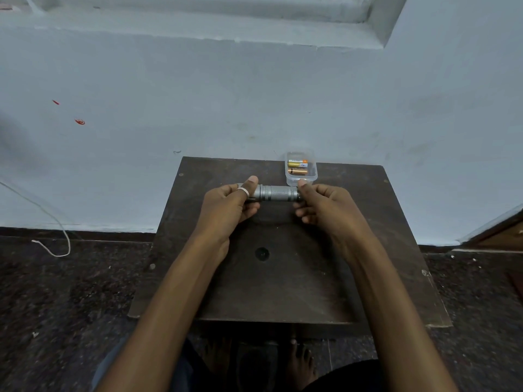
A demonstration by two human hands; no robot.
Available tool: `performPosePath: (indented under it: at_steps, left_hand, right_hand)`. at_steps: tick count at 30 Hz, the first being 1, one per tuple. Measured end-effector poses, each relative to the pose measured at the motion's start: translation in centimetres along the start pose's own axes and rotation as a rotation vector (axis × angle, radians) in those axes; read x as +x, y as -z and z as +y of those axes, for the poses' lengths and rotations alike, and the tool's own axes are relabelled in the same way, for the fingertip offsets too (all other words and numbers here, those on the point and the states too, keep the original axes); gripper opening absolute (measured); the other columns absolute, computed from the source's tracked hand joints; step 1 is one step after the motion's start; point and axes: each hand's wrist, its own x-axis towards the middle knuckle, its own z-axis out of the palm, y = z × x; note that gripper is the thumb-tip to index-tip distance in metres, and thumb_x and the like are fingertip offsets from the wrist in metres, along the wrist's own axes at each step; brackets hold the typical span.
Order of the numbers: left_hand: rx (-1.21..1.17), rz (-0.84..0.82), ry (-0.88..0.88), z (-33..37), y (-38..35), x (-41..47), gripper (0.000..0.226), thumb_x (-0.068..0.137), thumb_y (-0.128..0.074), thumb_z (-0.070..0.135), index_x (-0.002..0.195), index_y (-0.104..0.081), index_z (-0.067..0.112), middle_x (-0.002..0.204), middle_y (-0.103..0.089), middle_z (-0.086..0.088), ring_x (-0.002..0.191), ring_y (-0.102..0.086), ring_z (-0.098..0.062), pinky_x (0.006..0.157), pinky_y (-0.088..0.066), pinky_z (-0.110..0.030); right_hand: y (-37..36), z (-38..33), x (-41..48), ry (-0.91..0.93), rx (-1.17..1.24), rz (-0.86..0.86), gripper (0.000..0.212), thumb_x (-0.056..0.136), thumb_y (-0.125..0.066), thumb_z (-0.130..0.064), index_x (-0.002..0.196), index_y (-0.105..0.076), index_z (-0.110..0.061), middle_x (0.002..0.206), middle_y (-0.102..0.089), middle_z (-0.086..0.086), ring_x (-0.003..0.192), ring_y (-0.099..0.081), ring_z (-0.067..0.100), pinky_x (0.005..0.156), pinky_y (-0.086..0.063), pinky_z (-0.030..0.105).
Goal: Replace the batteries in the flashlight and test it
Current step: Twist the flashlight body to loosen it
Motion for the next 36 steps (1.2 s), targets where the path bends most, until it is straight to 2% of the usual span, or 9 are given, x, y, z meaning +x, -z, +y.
performPosePath:
  at_steps: [5,9,13,17,19,23,28,33,36]
  left_hand:
    - [-0.013,0.004,0.010,0.1,0.0,0.1,0.029,0.086,-0.075,0.036,0.096,-0.075,0.009,0.089,-0.073,-0.006,0.069,-0.069,-0.007,0.065,-0.056,-0.018]
    - [-0.017,0.014,0.010,0.2,0.2,0.1,0.026,0.086,-0.075,0.036,0.094,-0.075,0.011,0.089,-0.074,-0.005,0.069,-0.070,-0.007,0.064,-0.056,-0.018]
    - [-0.015,0.007,0.007,0.2,0.1,0.0,0.025,0.086,-0.074,0.036,0.093,-0.075,0.011,0.087,-0.074,-0.005,0.069,-0.070,-0.007,0.064,-0.056,-0.018]
    - [-0.002,-0.008,0.005,0.1,-0.1,-0.1,0.025,0.085,-0.075,0.037,0.091,-0.076,0.013,0.086,-0.075,-0.004,0.071,-0.071,-0.008,0.065,-0.056,-0.018]
    - [-0.003,-0.008,0.005,0.0,-0.1,0.0,0.024,0.085,-0.075,0.037,0.091,-0.076,0.013,0.085,-0.076,-0.003,0.071,-0.071,-0.008,0.065,-0.056,-0.018]
    - [-0.002,-0.003,0.007,0.1,-0.1,0.1,0.025,0.086,-0.075,0.037,0.093,-0.076,0.013,0.086,-0.076,-0.003,0.071,-0.071,-0.008,0.065,-0.056,-0.019]
    - [-0.005,-0.009,0.015,0.2,-0.2,0.0,0.027,0.086,-0.075,0.036,0.095,-0.075,0.011,0.086,-0.075,-0.003,0.071,-0.071,-0.008,0.066,-0.056,-0.019]
    - [-0.014,0.004,0.013,0.2,0.0,0.0,0.025,0.086,-0.074,0.036,0.094,-0.075,0.012,0.089,-0.075,-0.004,0.073,-0.070,-0.009,0.066,-0.056,-0.019]
    - [-0.018,0.002,0.018,0.2,0.0,0.1,0.024,0.086,-0.075,0.036,0.094,-0.076,0.013,0.089,-0.075,-0.004,0.072,-0.070,-0.008,0.067,-0.056,-0.019]
  right_hand:
    - [0.1,-0.1,-0.1,0.062,0.103,-0.030,0.010,0.096,-0.065,-0.011,0.102,-0.072,-0.007,0.079,-0.069,0.001,0.075,-0.064,0.009,0.068,-0.056,0.023]
    - [0.1,-0.3,-0.2,0.061,0.133,-0.070,0.026,0.091,-0.065,0.006,0.109,-0.071,-0.011,0.093,-0.073,0.004,0.084,-0.066,0.012,0.081,-0.057,0.032]
    - [0.0,-0.3,-0.1,0.037,0.175,-0.059,0.014,0.096,-0.067,-0.013,0.109,-0.070,-0.010,0.094,-0.072,0.005,0.087,-0.067,0.014,0.077,-0.058,0.029]
    - [0.1,0.1,0.0,0.019,-0.031,-0.011,0.036,0.098,-0.061,-0.040,0.097,-0.072,-0.006,0.079,-0.071,0.004,0.066,-0.064,0.009,0.058,-0.053,0.019]
    - [0.2,0.3,0.1,0.038,-0.041,-0.002,0.035,0.099,-0.062,-0.036,0.094,-0.072,-0.003,0.074,-0.069,0.003,0.063,-0.061,0.008,0.055,-0.051,0.018]
    - [0.4,0.0,0.1,0.062,0.069,-0.051,0.012,0.096,-0.066,-0.014,0.102,-0.072,-0.006,0.083,-0.069,0.006,0.078,-0.063,0.012,0.067,-0.054,0.024]
    - [0.9,-0.2,-0.3,0.090,0.125,-0.050,0.026,0.086,-0.070,0.006,0.107,-0.073,-0.010,0.094,-0.075,0.007,0.084,-0.067,0.013,0.082,-0.055,0.028]
    - [0.9,-0.5,-0.3,0.104,0.130,-0.070,0.025,0.086,-0.071,0.006,0.102,-0.073,-0.013,0.089,-0.075,0.003,0.082,-0.068,0.011,0.077,-0.055,0.022]
    - [0.7,-0.3,-0.2,0.104,0.118,-0.044,0.012,0.095,-0.068,-0.011,0.105,-0.072,-0.006,0.085,-0.072,0.002,0.079,-0.068,0.009,0.074,-0.060,0.022]
